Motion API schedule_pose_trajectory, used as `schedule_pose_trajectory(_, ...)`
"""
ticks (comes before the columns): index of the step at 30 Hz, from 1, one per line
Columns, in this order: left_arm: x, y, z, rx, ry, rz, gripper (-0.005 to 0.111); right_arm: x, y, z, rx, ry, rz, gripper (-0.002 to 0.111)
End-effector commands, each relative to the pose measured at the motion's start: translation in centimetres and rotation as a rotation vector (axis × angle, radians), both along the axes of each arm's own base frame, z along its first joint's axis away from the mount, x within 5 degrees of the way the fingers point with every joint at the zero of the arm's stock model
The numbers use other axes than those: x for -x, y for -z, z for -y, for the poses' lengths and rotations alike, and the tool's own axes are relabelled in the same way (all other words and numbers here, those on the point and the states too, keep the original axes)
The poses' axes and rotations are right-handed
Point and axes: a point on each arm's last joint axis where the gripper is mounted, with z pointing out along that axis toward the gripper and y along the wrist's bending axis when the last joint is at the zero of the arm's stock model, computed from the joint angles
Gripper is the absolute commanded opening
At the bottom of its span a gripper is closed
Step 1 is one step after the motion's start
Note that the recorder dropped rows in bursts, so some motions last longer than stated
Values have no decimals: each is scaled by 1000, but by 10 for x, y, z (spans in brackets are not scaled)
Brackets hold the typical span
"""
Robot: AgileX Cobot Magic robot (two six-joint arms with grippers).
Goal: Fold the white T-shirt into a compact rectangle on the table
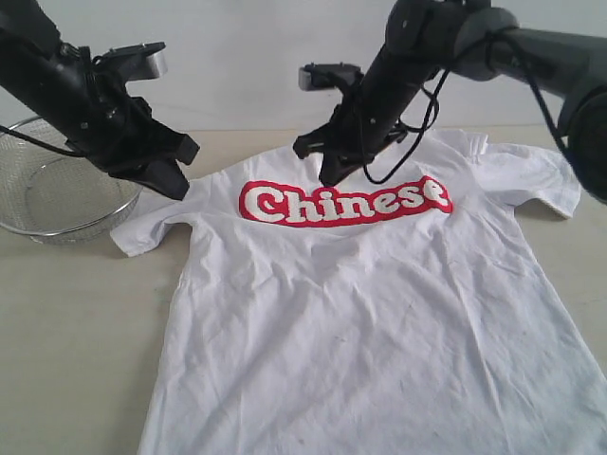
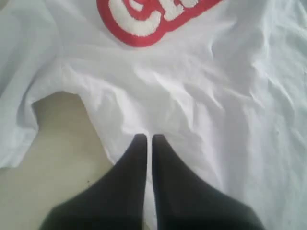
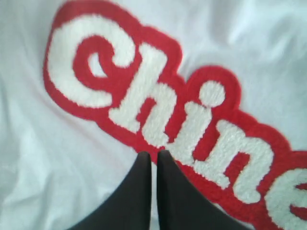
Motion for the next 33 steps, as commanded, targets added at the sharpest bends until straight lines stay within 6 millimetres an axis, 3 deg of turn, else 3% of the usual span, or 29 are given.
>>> schedule_pose_trajectory(1, 13, -3, -1, -1, 11, -11, 4, 4, -36, 16, -20, 56, 28, 0)
schedule_pose_trajectory(9, 52, -18, 18, 78, 111, -60, 4, 34, -60, 44, 4, 139, -16, 0)
schedule_pose_trajectory(13, 72, -19, 30, 76, 162, -82, 4, 73, -60, 55, 18, 180, -35, 0)
schedule_pose_trajectory(19, 101, -12, 36, 77, 169, -160, 4, 153, -64, 66, 43, 184, -118, 0)
schedule_pose_trajectory(22, 112, 4, 38, 70, 170, -212, 4, 187, -52, 73, 92, 170, -183, 0)
schedule_pose_trajectory(27, 134, 44, 42, 28, 186, -341, 4, 229, -9, 77, 132, 168, -255, 0)
schedule_pose_trajectory(30, 147, 60, 48, 32, 169, -378, 4, 240, 12, 74, 136, 196, -234, 0)
schedule_pose_trajectory(33, 160, 73, 57, 30, 177, -399, 4, 246, 17, 59, 126, 179, -222, 0)
